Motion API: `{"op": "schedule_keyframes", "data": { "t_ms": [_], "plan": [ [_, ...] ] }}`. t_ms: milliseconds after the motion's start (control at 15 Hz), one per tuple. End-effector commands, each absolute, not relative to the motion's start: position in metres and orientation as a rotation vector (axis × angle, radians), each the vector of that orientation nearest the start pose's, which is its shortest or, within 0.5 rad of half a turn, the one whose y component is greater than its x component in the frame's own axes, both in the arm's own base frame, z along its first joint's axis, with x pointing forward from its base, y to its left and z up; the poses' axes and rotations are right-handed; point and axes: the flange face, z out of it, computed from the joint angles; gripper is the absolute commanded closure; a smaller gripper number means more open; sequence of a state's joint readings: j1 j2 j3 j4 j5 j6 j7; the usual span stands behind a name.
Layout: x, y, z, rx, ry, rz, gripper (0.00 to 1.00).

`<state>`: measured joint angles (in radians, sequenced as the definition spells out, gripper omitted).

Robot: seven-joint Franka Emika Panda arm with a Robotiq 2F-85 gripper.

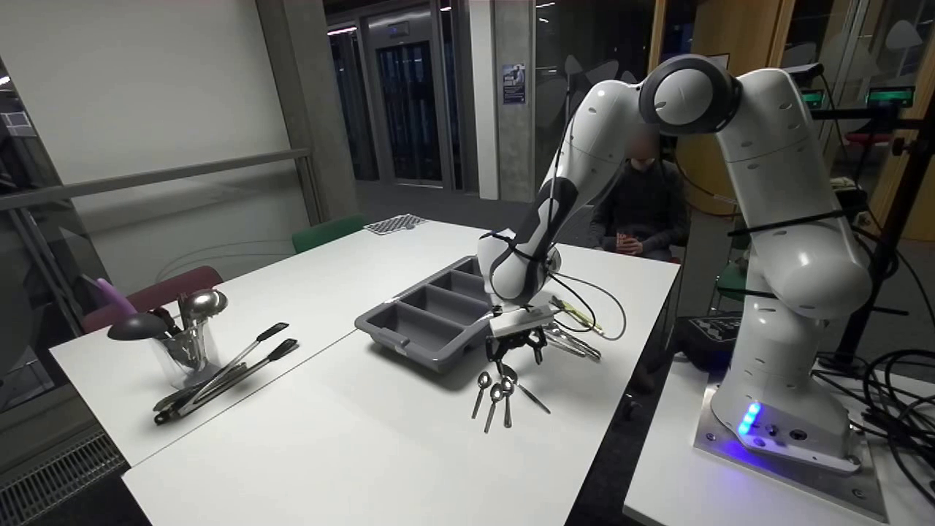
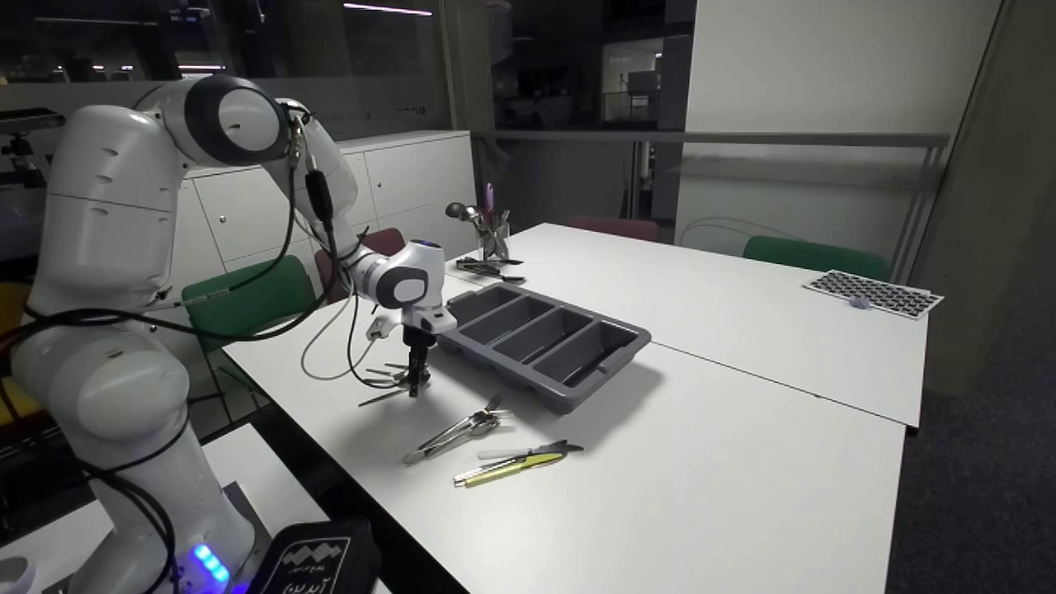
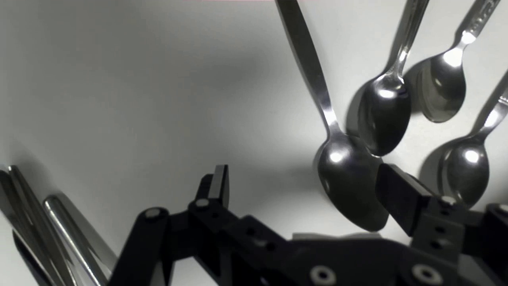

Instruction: Put one silver spoon on the cutlery holder.

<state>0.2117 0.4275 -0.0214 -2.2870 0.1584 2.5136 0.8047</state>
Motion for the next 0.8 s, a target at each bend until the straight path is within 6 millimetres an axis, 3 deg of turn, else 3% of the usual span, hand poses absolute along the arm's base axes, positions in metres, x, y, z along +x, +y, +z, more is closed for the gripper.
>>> {"op": "schedule_keyframes", "data": {
  "t_ms": [0,733],
  "plan": [
    [0.485,0.088,0.16,-2.922,1.208,0.368,0.0],
    [0.493,0.091,0.182,-2.93,1.173,0.295,0.0]
  ]
}}
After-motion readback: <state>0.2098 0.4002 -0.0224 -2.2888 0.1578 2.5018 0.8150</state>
